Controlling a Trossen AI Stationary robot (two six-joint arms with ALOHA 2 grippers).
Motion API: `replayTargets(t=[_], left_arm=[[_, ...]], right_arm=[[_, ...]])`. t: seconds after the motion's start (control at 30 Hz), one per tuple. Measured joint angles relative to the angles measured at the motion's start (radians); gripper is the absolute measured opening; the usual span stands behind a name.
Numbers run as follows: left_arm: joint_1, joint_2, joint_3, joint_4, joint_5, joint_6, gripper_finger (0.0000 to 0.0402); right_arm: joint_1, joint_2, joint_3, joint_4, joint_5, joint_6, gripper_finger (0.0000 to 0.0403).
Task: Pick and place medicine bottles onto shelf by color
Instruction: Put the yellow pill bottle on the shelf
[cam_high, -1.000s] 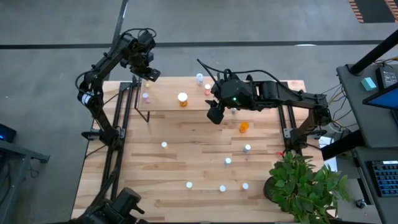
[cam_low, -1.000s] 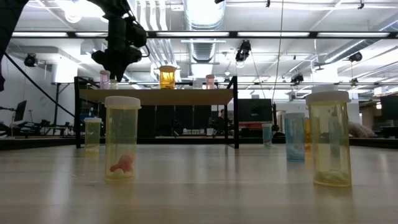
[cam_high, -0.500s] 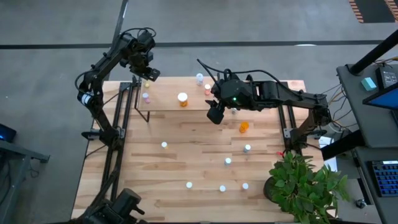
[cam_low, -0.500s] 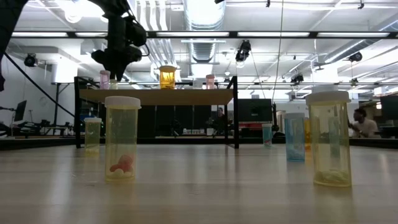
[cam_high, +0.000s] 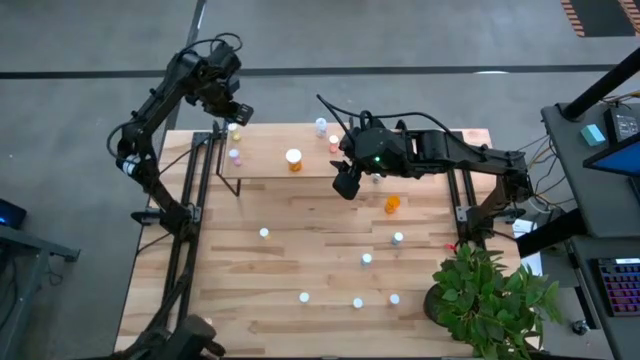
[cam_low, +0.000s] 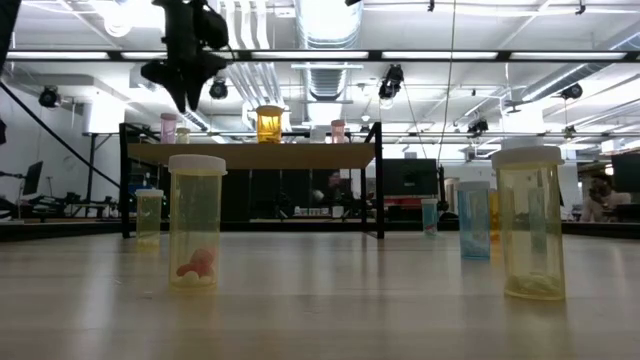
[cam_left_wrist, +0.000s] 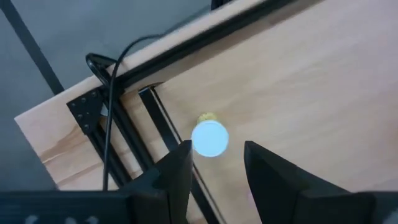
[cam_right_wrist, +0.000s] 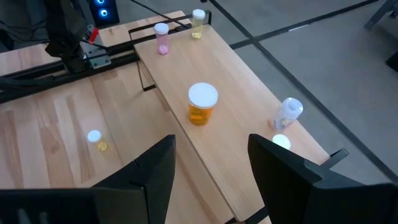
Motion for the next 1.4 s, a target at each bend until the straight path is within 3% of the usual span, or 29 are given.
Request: replayTargets(t=[0.23, 0.43, 0.7, 0.9, 1.13, 1.27, 1.4], left_arm=[[-0.087, -0.107, 0.009, 0.006, 0.052, -0.066, 0.0128], [-0.275, -0.236, 0.005, 0.091, 0.07, -0.197, 0.0128], [-0.658, -0.353, -0.053, 0.213, -0.008, -0.415, 0.0128], [-0.994, -0.371, -0.121, 0.241, -0.154, -0.505, 0.0128], [-1.249, -0.356, -0.307, 0.258, -0.158, -0.685, 0.0128], [-1.292, -0.352, -0.461, 0.27, -0.121, -0.939, 0.0128], [-1.293, -0.318, -0.636, 0.387, -0.14, -1.105, 0.0129]], right_arm=[[-0.002, 0.0, 0.0, 0.104, -0.013, -0.038, 0.0192], [0.001, 0.0, -0.046, 0.224, -0.146, -0.066, 0.0192], [0.014, 0.019, -0.187, 0.436, -0.26, -0.021, 0.0192], [0.052, 0.084, -0.166, 0.481, -0.268, -0.041, 0.0192], [0.077, 0.108, -0.065, 0.299, -0.225, -0.146, 0.0192], [0.085, 0.094, -0.056, 0.25, -0.132, -0.191, 0.0191], [0.083, 0.087, -0.058, 0.26, -0.122, -0.189, 0.0192]])
